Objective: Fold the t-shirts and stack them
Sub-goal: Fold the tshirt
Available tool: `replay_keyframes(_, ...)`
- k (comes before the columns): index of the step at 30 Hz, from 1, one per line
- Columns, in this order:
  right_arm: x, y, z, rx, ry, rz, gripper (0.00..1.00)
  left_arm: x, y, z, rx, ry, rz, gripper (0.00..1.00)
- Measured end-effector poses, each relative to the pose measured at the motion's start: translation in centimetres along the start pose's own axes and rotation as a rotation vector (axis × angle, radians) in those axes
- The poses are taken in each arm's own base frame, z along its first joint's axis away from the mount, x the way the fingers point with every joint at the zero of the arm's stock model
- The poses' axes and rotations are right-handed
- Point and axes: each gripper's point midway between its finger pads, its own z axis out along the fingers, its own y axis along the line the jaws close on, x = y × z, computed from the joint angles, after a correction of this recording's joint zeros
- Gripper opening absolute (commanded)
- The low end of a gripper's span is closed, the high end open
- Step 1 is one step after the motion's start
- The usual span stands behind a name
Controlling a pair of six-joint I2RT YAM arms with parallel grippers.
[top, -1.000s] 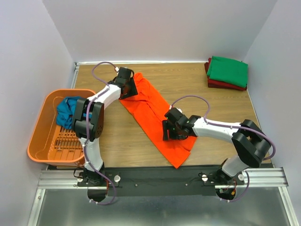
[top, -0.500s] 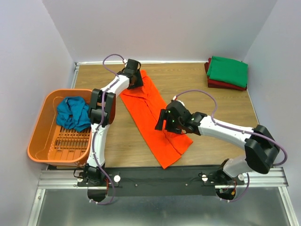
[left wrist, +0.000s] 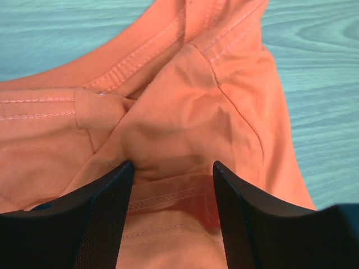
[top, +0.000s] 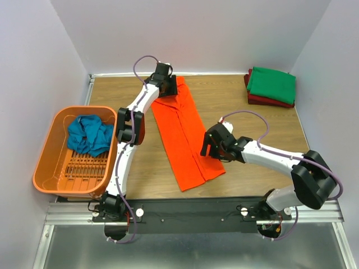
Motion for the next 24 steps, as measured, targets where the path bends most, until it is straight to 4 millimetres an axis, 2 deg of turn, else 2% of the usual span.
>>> replay_keyframes(6, 3.2, -2.8, 0.7, 0.056, 0.069, 0.003, 0.88, 0.0, -2.1, 0.4, 0.133, 0.003, 0.054, 0.71)
replay_keyframes(9, 3.9, -2.8, 0.4, 0.027, 0.068, 0.028, 0.87, 0.1, -3.3, 0.6, 0.212, 0.001, 0.074, 0.72)
replay_keyframes(16, 6.0, -1.8, -0.9, -0.052, 0.075, 0.057, 0.84, 0.3, -5.9, 0.9, 0.359, -0.008, 0.109, 0.73)
replay_keyframes(24, 9.8, 0.0, -2.9, -0.139, 0.144, 0.073, 0.84, 1.8, -9.3, 0.7, 0.485, 0.008, 0.153, 0.74)
